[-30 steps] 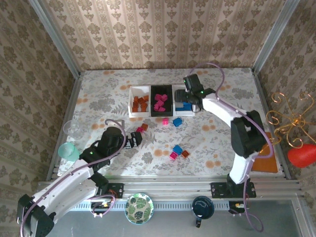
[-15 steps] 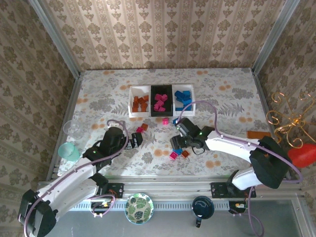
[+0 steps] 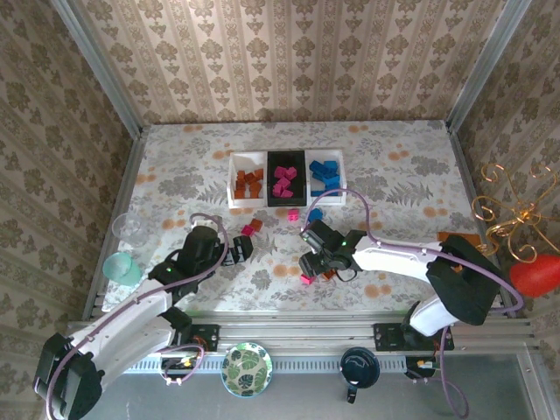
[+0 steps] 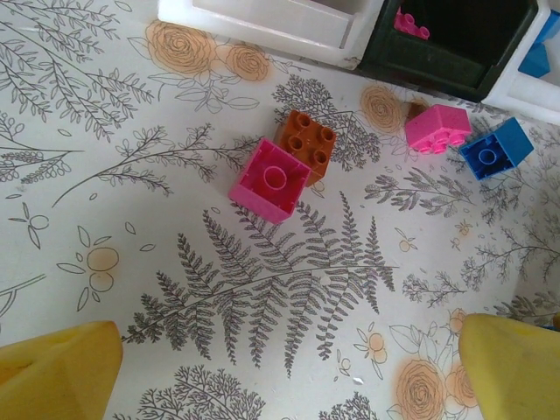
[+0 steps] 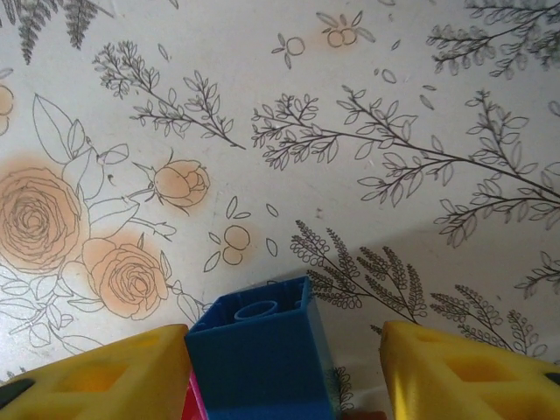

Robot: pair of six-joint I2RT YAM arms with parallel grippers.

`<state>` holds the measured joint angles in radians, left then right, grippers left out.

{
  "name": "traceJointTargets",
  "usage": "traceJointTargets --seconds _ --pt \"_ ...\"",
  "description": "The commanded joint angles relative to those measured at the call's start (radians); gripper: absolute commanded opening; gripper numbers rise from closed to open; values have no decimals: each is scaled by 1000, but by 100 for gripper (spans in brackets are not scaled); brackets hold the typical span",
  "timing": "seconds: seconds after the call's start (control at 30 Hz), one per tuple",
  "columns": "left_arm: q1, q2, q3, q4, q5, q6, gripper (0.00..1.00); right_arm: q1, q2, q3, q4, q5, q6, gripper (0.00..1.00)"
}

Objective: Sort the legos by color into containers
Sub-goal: Pick up the lego from the bottom-center of the table, then place the lego in the container.

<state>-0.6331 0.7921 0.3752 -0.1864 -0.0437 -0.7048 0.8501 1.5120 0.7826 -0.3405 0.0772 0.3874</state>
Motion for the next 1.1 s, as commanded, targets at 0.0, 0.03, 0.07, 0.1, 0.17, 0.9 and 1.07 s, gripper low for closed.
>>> traceJointTargets --seconds 0.0,0.03,0.07,0.1,0.17,0.9,1.07 --pt "9 -4 -13 7 14 -19 100 6 20 16 -3 -14 -16 54" --pt "9 -4 -15 8 15 -19 100 6 22 14 -1 -11 -16 50" --pt "9 -4 -15 8 16 -19 100 6 20 12 2 -10 -17 47" --pt "9 -3 -15 10 18 -19 100 6 14 11 7 -9 -17 45" --pt "9 -2 -13 13 22 -19 100 6 1 13 12 -11 -19 40" --pt "-152 231 111 43 96 76 100 -408 233 506 90 110 -20 28" --pt "-218 288 152 51 120 100 100 -438 415 712 9 139 -3 31"
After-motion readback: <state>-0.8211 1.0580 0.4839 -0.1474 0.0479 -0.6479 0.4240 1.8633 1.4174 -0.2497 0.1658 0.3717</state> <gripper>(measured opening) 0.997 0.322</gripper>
